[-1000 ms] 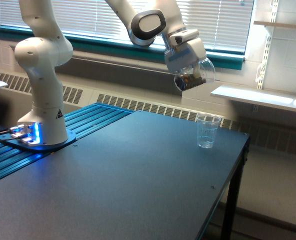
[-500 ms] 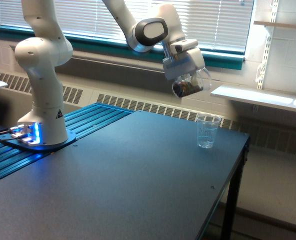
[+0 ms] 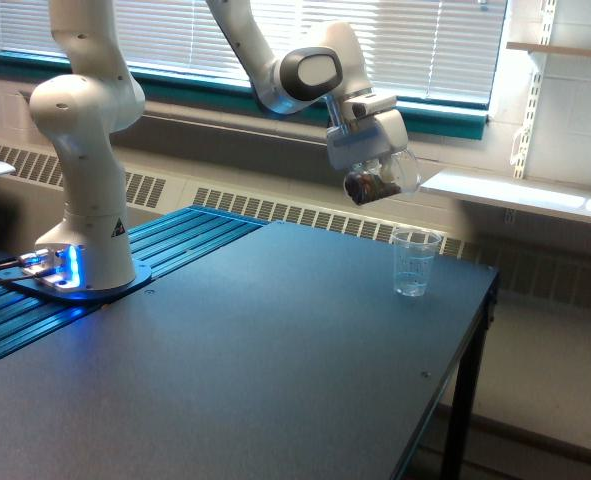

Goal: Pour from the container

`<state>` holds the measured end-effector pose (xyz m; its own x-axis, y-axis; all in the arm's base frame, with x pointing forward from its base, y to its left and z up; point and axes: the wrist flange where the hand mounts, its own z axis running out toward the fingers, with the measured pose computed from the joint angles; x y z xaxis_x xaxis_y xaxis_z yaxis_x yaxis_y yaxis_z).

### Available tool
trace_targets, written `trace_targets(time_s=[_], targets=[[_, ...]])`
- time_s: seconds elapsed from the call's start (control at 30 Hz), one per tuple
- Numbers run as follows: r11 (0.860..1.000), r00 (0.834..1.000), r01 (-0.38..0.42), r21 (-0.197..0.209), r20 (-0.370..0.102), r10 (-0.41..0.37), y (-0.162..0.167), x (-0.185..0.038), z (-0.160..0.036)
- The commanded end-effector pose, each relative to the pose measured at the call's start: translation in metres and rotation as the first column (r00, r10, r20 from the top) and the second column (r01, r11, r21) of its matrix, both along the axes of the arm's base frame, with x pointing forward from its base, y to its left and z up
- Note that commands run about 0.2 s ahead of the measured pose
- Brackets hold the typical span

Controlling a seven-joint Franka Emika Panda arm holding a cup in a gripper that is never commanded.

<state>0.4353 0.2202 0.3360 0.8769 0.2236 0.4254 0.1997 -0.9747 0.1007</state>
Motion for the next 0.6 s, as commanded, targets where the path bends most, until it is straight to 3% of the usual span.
trace_targets(time_s=[0.03, 0.6], targets=[[0.999, 0.999, 0.043, 0.01, 0.014, -0.044, 0.013, 0.005, 0.005], [0.996, 0.997, 0.073, -0.045, -0.002, -0.073, 0.017, 0.007, -0.008]])
